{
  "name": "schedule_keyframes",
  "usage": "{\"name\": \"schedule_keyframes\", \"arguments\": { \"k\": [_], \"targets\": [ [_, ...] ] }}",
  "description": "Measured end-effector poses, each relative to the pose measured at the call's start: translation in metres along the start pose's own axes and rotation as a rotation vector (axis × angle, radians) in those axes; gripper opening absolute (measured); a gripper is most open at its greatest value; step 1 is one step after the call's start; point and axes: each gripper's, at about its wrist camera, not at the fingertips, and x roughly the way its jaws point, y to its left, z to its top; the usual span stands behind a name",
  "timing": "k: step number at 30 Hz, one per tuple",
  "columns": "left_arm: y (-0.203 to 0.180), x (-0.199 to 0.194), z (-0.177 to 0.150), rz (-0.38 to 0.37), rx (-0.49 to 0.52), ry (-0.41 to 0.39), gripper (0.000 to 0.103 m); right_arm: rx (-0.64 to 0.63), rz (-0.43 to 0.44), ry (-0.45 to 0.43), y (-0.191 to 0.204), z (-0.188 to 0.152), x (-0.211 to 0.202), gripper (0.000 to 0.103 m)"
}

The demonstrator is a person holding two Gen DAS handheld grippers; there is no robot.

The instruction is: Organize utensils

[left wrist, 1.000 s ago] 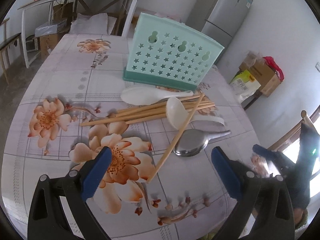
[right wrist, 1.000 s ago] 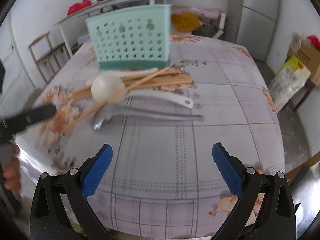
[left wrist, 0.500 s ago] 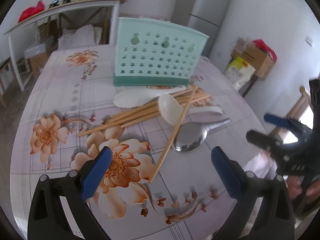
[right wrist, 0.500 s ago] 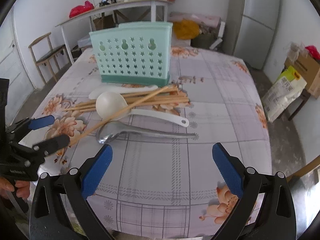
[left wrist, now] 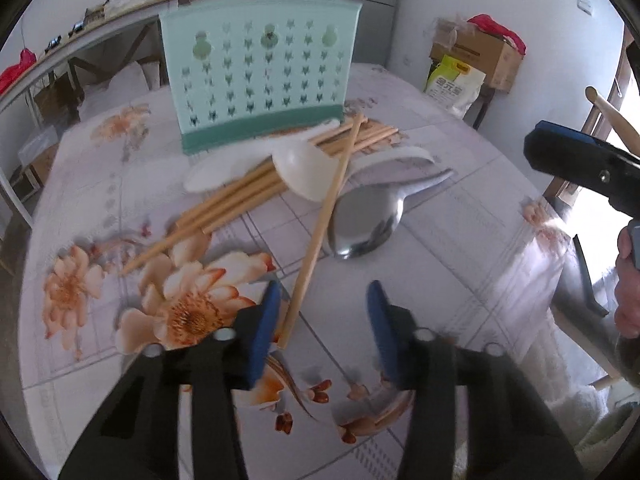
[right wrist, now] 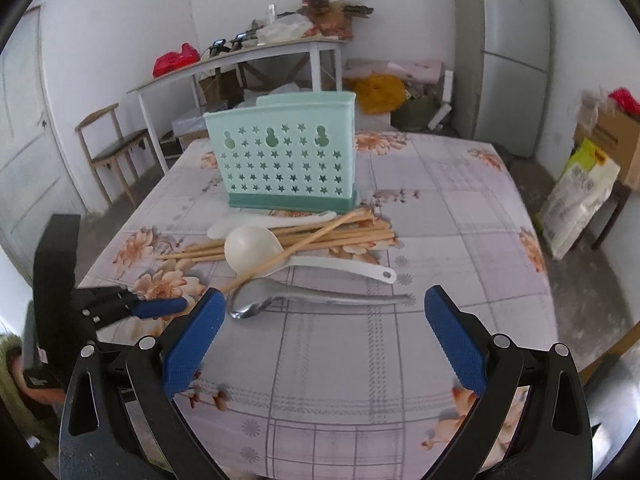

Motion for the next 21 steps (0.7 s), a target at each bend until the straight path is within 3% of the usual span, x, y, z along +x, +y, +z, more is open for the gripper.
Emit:
{"name": "schedule_keyframes", "arguments": {
  "k": [2,4,7,13,18,21],
  "targets": [
    [-0.001,0.002,0.003,0.018,0.025,-0.006,0.033,0.02,0.015,0.022,-0.001,-0.002,0.01,0.095],
    [0.0,0.004,0.009,0.011,0.038,0.012,0.017,0.034,0.029,0.028,-0.003,0.001,0.016,0.095],
    [0.009,0.006,0.012,-0.012,-0.005,0.014,0.008,0.046,0.028,0.01,-0.008,0.004,0.02,0.095],
    [0.01,-0.015,0.026,-0.059,0.023,-0.048,0.006,0.046,0.056,0.007,-0.013,0.0,0.026,0.095],
    [0.036,-0.042,0.058,-0.108,0.003,-0.148,0.006,0.068,0.071,0.004,-0.018,-0.001,0.03,0.095],
    [0.061,-0.038,0.07,-0.103,-0.073,-0.172,0.015,0.071,0.073,0.016,-0.018,-0.004,0.034,0.095]
  ]
}}
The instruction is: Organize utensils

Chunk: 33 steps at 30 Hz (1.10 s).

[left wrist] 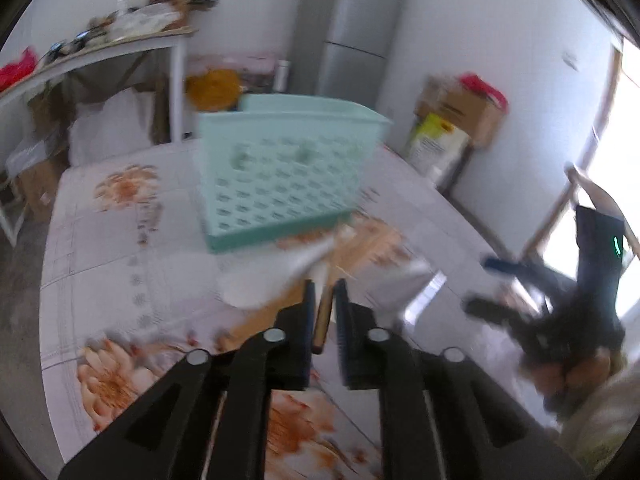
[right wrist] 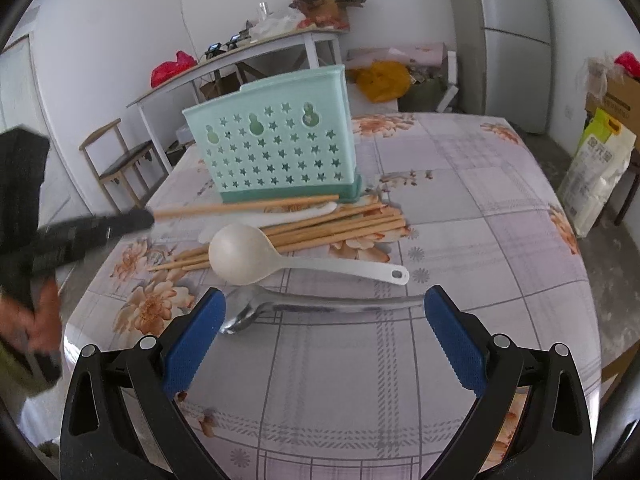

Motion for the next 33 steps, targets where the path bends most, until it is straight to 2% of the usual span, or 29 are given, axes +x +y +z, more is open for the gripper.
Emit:
{"name": "schedule_keyframes", "arguments": {
  "k": [3,4,7,10,14,16,17,20,21,22,28,31,33],
  "targets": [
    [0.022,0.007,0.004,0.064,-0.056,-0.003,0.024,-0.007,-0.009,0.011,0.002,-0.004,0.003,0.095],
    [0.025,0.005,0.003,0.073,-0.071,-0.01,0.03,-0.006,-0.01,0.014,0.003,-0.004,0.003,0.095],
    [0.03,-0.008,-0.003,0.068,-0.135,-0.061,0.049,-0.021,-0.025,0.01,0.004,-0.002,0.004,0.095],
    [0.033,-0.018,-0.014,0.063,-0.186,-0.101,0.058,-0.077,-0.032,0.031,0.009,0.001,0.008,0.09],
    [0.032,-0.021,-0.031,0.037,-0.246,-0.081,0.065,-0.18,-0.024,0.097,0.021,0.005,0.017,0.075],
    [0.027,-0.019,-0.04,0.053,-0.241,-0.054,0.075,-0.256,-0.031,0.136,0.029,0.004,0.024,0.068],
    [0.025,-0.018,-0.044,0.057,-0.235,-0.043,0.077,-0.306,-0.043,0.158,0.033,0.002,0.028,0.061],
    [0.017,-0.015,-0.057,0.047,-0.206,-0.003,0.089,-0.441,-0.051,0.224,0.041,-0.002,0.04,0.051],
    [0.014,-0.014,-0.062,0.043,-0.201,0.009,0.094,-0.49,-0.053,0.251,0.043,-0.004,0.044,0.043],
    [0.014,-0.013,-0.065,0.042,-0.201,0.016,0.097,-0.548,-0.059,0.272,0.045,-0.005,0.049,0.041],
    [0.013,-0.01,-0.085,-0.023,-0.268,0.064,0.097,-0.758,-0.017,0.336,0.054,0.003,0.064,0.037],
    [0.013,-0.014,-0.095,-0.033,-0.319,0.06,0.097,-0.818,0.016,0.384,0.06,0.007,0.071,0.025],
    [0.013,-0.019,-0.1,-0.049,-0.337,0.045,0.097,-0.872,0.013,0.408,0.068,0.007,0.073,0.013]
  ]
}}
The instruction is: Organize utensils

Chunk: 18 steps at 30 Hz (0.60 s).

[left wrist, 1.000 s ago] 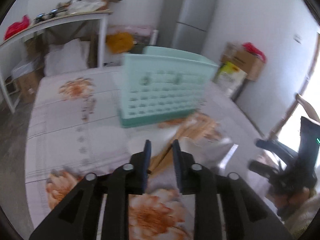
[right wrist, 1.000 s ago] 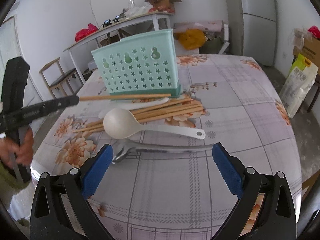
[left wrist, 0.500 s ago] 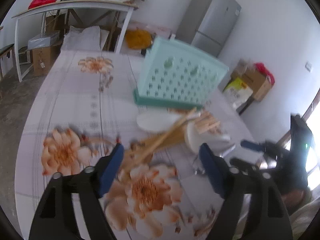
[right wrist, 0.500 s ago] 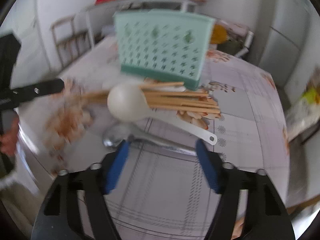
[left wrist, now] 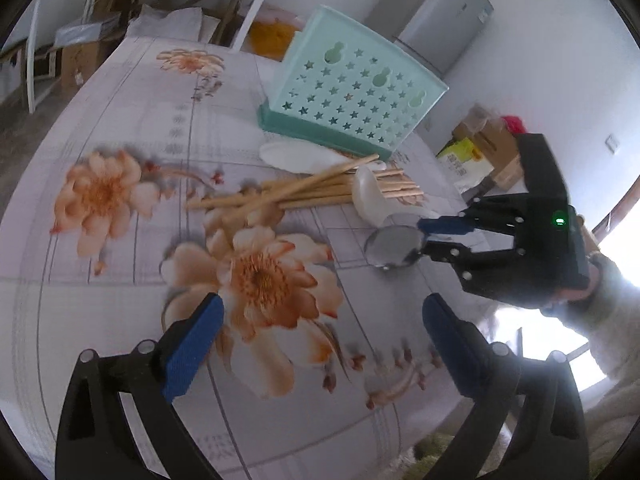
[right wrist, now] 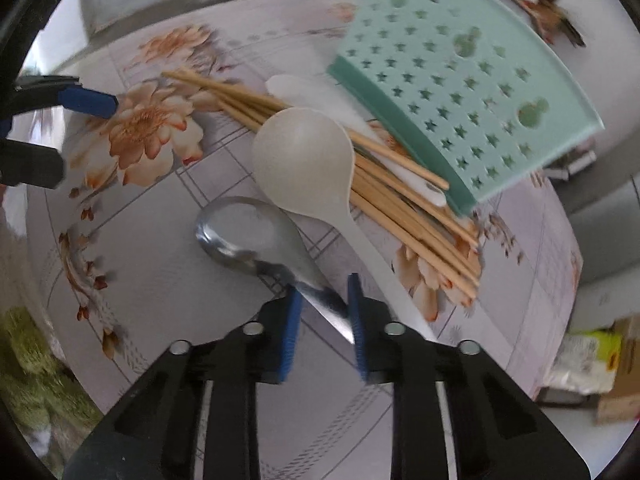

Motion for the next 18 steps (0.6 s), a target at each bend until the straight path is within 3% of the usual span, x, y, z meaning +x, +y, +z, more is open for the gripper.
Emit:
{"name": "schedule_keyframes", "arguments": {
  "k": [4,9,14,18],
  "targets": [
    [0.0,-0.007,-0.007,-0.025,0.02,-0.016,0.097,-0.056,0.033,0.021,0.015,0.006,-0.004,0.002],
    [-0.004,-0.01,-0.014,-0.068,0.083,-0.019,0.097,-0.039,0.175,0.039,0.031,0.006,-0.013,0.002],
    [-0.006,-0.01,-0.014,-0.07,0.132,-0.021,0.097,0.041,0.4,0.066,0.038,0.012,-0.013,0.002],
    [-0.008,-0.013,-0.015,-0.065,0.143,-0.04,0.09,0.08,0.459,0.072,0.035,0.017,-0.008,0.006]
  ]
}}
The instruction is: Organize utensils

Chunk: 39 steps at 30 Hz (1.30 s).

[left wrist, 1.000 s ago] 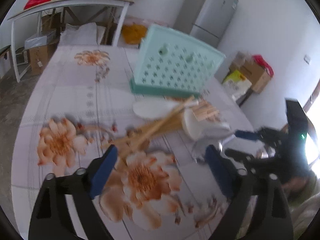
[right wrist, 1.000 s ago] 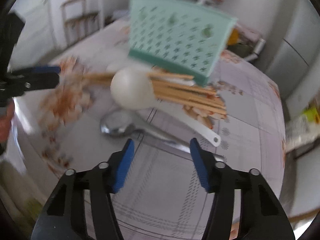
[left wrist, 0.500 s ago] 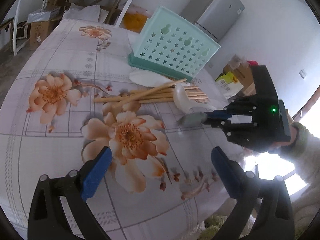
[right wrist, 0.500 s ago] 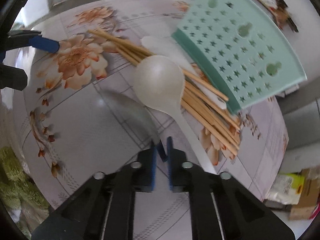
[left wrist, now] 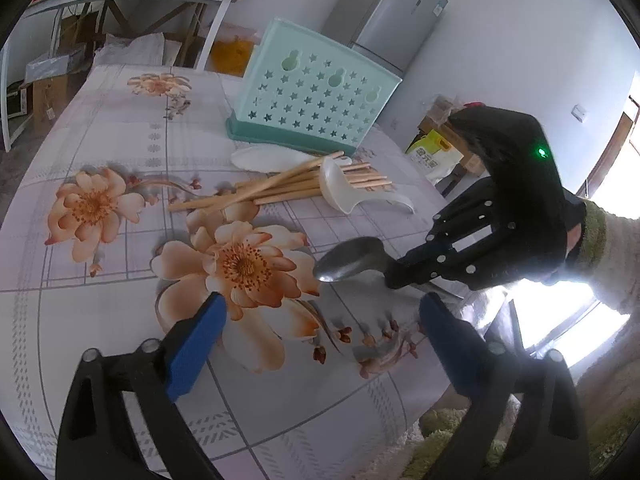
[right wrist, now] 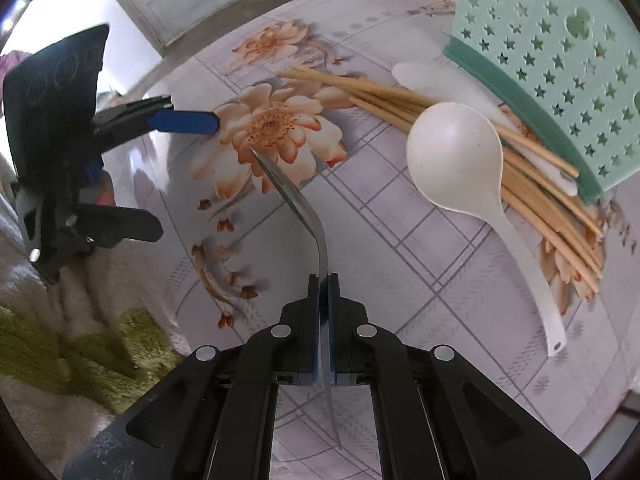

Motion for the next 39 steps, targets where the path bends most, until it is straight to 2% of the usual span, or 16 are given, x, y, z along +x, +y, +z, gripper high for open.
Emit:
{"name": "schedule_keyframes", "arguments": {
  "k": [1,3,6,8,15,19,22,26,30,33,39],
  "targets": [
    [0.0,0.0,0.0,0.002,0.003,-0.001,0.088,0.0,-0.013,-0.009,-0.004,0.001,-0.001,0.009],
    [-0.001,0.002,0.001,0.013,0.006,0.0,0.082,0.008,-0.041,-0.038,-0.011,0.0,-0.005,0.03],
    [-0.001,0.006,0.003,0.021,0.003,0.008,0.073,0.031,-0.074,-0.098,-0.012,-0.005,-0.012,0.043],
    [-0.002,0.009,0.008,0.025,-0.002,0.009,0.068,0.062,-0.091,-0.15,-0.012,-0.011,-0.018,0.046],
    [0.004,0.024,0.031,-0.027,-0.1,0.022,0.058,0.29,-0.14,-0.387,-0.037,-0.057,-0.06,0.047],
    [0.005,0.039,0.042,-0.006,-0.112,0.054,0.052,0.46,-0.116,-0.499,-0.043,-0.085,-0.072,0.047],
    [0.007,0.049,0.051,-0.007,-0.138,0.081,0.047,0.53,-0.106,-0.539,-0.044,-0.104,-0.075,0.047],
    [0.012,0.059,0.064,-0.044,-0.213,0.102,0.041,0.596,-0.12,-0.571,-0.043,-0.123,-0.077,0.047],
    [0.01,0.077,0.067,0.028,-0.226,0.154,0.023,0.624,-0.145,-0.605,-0.037,-0.138,-0.083,0.047],
    [0.008,0.085,0.062,0.036,-0.243,0.185,0.011,0.631,-0.171,-0.627,-0.031,-0.148,-0.09,0.047],
    [0.003,0.078,0.058,0.021,-0.241,0.169,0.006,0.639,-0.222,-0.659,-0.023,-0.156,-0.1,0.047]
  ]
}}
